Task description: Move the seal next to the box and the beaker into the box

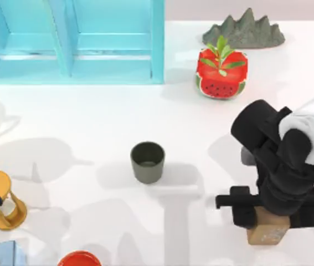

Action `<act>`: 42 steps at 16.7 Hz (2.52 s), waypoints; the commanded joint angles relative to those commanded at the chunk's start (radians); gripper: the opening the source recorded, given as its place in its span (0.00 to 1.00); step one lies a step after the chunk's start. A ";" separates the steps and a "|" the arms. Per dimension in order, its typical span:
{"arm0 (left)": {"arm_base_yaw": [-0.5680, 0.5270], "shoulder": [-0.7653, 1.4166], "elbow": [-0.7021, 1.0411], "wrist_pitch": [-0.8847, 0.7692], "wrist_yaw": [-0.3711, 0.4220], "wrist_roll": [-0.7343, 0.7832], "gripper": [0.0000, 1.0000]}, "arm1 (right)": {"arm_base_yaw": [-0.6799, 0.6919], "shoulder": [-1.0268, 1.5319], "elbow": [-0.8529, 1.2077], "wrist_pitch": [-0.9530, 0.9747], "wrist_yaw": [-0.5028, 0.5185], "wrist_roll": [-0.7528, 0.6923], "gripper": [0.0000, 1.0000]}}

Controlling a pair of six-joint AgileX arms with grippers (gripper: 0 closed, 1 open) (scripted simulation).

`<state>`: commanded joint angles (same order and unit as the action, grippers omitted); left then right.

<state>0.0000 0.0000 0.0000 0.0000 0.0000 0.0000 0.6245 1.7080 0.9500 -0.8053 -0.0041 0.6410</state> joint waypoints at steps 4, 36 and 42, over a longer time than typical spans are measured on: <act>0.000 0.000 0.000 0.000 0.000 0.000 1.00 | -0.129 -0.109 0.043 -0.156 -0.001 -0.122 0.00; 0.000 0.000 0.000 0.000 0.000 0.000 1.00 | -0.424 0.026 0.363 -0.330 0.003 -0.426 0.00; 0.000 0.000 0.000 0.000 0.000 0.000 1.00 | -0.424 0.046 0.279 -0.239 0.004 -0.426 0.00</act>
<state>0.0000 0.0000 0.0000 0.0000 0.0000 0.0000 0.2006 1.7538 1.2291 -1.0447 -0.0004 0.2146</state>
